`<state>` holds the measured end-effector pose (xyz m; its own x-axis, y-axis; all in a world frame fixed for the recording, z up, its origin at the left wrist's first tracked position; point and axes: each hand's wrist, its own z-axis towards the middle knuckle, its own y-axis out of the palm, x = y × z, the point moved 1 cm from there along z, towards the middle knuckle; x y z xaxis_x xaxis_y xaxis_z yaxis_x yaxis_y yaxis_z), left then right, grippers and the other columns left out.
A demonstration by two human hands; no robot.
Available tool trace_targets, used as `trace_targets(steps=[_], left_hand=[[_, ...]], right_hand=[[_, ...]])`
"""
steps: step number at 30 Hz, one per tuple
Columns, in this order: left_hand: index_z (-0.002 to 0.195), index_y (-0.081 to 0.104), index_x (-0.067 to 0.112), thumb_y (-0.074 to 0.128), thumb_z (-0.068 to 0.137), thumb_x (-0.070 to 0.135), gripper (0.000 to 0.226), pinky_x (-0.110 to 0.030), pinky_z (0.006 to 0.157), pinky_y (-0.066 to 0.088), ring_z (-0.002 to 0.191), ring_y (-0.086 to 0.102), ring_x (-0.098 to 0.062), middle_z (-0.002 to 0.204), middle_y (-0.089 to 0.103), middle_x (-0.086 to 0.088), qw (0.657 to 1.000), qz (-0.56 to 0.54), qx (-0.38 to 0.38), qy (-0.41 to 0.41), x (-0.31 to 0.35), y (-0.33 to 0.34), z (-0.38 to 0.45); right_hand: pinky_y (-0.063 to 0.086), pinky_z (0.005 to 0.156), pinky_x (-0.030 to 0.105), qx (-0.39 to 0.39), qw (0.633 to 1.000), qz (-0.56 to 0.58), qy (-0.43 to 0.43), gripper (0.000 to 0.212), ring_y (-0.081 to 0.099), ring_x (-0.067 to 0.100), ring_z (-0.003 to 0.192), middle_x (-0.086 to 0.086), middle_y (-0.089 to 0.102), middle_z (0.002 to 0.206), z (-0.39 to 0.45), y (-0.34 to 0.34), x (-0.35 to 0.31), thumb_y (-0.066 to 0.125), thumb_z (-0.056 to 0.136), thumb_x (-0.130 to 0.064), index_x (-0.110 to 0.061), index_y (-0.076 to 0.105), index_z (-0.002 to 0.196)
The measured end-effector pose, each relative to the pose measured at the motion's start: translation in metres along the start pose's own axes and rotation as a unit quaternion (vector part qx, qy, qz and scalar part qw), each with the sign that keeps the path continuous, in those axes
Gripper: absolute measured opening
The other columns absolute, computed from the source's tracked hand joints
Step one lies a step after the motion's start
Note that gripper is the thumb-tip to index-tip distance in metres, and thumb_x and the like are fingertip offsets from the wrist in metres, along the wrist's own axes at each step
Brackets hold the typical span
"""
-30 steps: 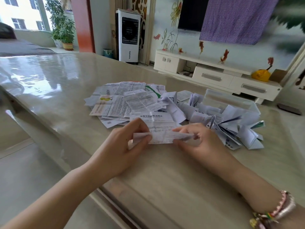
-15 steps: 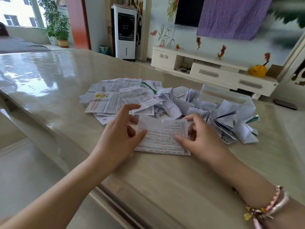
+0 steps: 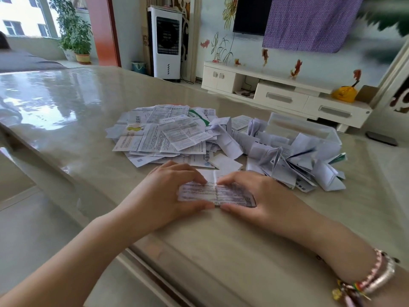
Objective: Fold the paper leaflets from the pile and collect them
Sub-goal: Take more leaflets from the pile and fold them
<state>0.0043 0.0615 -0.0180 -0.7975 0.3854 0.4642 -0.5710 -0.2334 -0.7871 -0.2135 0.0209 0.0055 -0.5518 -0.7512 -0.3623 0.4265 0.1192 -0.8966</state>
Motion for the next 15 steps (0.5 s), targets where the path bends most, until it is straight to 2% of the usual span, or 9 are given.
trace_targets(steps=[4,7,10,12,15], left_hand=[[0.098,0.072,0.035,0.053,0.071,0.076,0.053,-0.034,0.091,0.048,0.1,0.059,-0.003,0.1,0.066,0.02,1.0,-0.017,0.007,-0.003,0.0018,-0.002,0.002],[0.098,0.071,0.036,0.056,0.078,0.066,0.039,-0.022,0.081,0.047,0.086,0.061,0.005,0.087,0.068,0.021,0.997,-0.055,0.048,-0.024,0.0057,-0.0029,0.0028],[0.101,0.07,0.038,0.064,0.078,0.062,0.034,-0.02,0.075,0.046,0.078,0.062,0.003,0.079,0.067,0.021,0.992,-0.089,0.076,-0.049,0.0076,-0.0034,0.0031],[0.101,0.069,0.038,0.064,0.076,0.065,0.037,-0.022,0.074,0.046,0.076,0.062,-0.002,0.08,0.065,0.021,0.99,-0.097,0.082,-0.056,0.0073,-0.0034,0.0042],[0.102,0.067,0.039,0.06,0.072,0.064,0.04,-0.028,0.078,0.049,0.08,0.064,-0.003,0.083,0.068,0.019,0.99,-0.107,0.074,-0.059,0.0059,-0.0024,0.0067]], right_hand=[[0.047,0.086,0.021,0.023,1.0,0.003,0.005,0.029,0.061,-0.002,0.099,-0.018,0.067,0.105,-0.0012,-0.0041,-0.0014,0.057,0.09,-0.045,-0.029,0.066,0.112],[0.052,0.079,0.031,0.064,0.997,0.029,0.018,0.024,0.065,-0.004,0.089,-0.019,0.071,0.093,-0.0019,-0.0047,-0.0018,0.053,0.09,-0.042,-0.029,0.07,0.1],[0.052,0.077,0.031,0.104,0.992,0.069,0.022,0.013,0.066,-0.004,0.083,-0.018,0.072,0.086,-0.0017,-0.0053,0.0007,0.062,0.091,-0.034,-0.026,0.072,0.092],[0.052,0.076,0.029,0.12,0.988,0.093,0.03,0.008,0.067,-0.001,0.081,-0.016,0.071,0.083,-0.0003,-0.0058,0.001,0.065,0.091,-0.028,-0.024,0.072,0.089],[0.051,0.078,0.021,0.142,0.978,0.144,0.051,0.008,0.066,-0.001,0.08,-0.015,0.071,0.08,0.0026,-0.0058,0.0012,0.067,0.089,-0.024,-0.021,0.072,0.085]])
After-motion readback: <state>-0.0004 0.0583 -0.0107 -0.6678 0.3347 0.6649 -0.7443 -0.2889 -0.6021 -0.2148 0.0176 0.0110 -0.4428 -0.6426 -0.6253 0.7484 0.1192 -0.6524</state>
